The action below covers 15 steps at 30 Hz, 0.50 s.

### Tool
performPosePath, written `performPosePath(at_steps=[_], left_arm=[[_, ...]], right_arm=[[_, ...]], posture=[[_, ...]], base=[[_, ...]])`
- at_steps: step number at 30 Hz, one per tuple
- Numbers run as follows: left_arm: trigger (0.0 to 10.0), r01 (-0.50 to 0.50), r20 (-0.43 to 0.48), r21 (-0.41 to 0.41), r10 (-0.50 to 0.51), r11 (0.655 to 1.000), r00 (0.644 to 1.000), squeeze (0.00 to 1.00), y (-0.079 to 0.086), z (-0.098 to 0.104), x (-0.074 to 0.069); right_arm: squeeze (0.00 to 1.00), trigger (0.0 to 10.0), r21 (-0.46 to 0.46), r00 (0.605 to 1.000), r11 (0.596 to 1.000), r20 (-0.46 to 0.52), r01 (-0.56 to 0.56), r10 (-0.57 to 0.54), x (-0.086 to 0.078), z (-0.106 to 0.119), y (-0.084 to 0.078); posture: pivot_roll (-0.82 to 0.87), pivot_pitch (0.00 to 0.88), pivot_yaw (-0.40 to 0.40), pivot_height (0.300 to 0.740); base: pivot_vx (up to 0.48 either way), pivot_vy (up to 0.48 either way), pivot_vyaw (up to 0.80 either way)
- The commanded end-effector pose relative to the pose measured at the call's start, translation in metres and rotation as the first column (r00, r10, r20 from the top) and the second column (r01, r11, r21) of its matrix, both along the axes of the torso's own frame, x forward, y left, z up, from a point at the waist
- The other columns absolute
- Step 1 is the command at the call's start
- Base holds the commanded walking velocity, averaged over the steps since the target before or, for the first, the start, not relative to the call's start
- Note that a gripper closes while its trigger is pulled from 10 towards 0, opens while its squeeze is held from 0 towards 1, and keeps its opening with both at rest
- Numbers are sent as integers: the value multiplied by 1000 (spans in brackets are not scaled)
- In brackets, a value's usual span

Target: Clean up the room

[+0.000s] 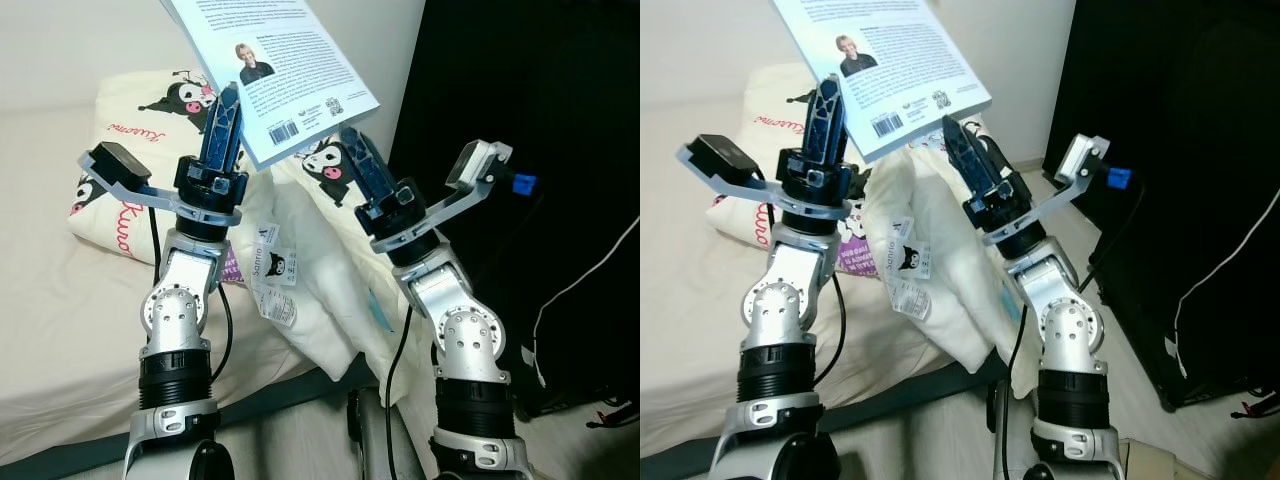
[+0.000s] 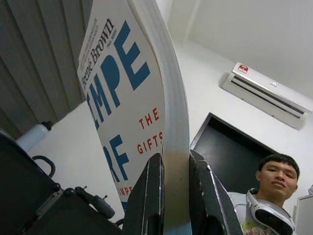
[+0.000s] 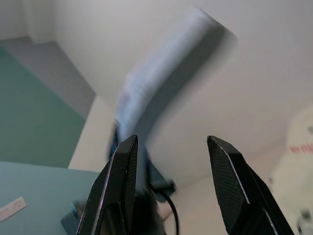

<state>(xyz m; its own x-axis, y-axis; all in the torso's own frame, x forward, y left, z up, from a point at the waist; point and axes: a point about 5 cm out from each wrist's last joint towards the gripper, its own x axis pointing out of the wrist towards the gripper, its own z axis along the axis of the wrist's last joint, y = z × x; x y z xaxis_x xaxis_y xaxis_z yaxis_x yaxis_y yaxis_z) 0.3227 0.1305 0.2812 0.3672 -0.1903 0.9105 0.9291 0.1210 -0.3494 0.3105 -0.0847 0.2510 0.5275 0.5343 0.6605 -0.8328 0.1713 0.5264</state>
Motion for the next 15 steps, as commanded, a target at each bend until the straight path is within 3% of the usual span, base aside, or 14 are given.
performPosePath(at_steps=[1, 9, 13, 14, 15], left_arm=[[10000, -2, 69, -40, 5, 999, 998, 0, 3, 11, -6], [10000, -1, 75, -45, 4, 999, 997, 0, 8, 11, -6], [10000, 27, 75, -42, -24, 999, 997, 0, 4, 6, -6], [10000, 30, 71, -42, -27, 999, 997, 0, 3, 5, -6], [10000, 32, 69, -41, -30, 999, 997, 0, 3, 4, -6]], right_arm=[[0, 10000, 4, 999, 1000, -40, -17, 17, -1, -9, 6], [0, 10000, 13, 998, 1000, -64, -11, 12, -2, -14, 4], [0, 10000, 13, 997, 997, 17, -70, 70, -8, -6, 5], [988, 10000, 15, 996, 996, 32, -86, 85, -10, -4, 6], [988, 10000, 18, 995, 995, 40, -95, 94, -12, -4, 6]], posture=[[-228, 89, 1, 520], [-227, 95, 9, 520], [-225, 98, 10, 520], [-224, 99, 11, 520], [-224, 99, 11, 520]], base=[[0, 0, 0], [0, 0, 0], [0, 0, 0], [0, 0, 0], [0, 0, 0]])
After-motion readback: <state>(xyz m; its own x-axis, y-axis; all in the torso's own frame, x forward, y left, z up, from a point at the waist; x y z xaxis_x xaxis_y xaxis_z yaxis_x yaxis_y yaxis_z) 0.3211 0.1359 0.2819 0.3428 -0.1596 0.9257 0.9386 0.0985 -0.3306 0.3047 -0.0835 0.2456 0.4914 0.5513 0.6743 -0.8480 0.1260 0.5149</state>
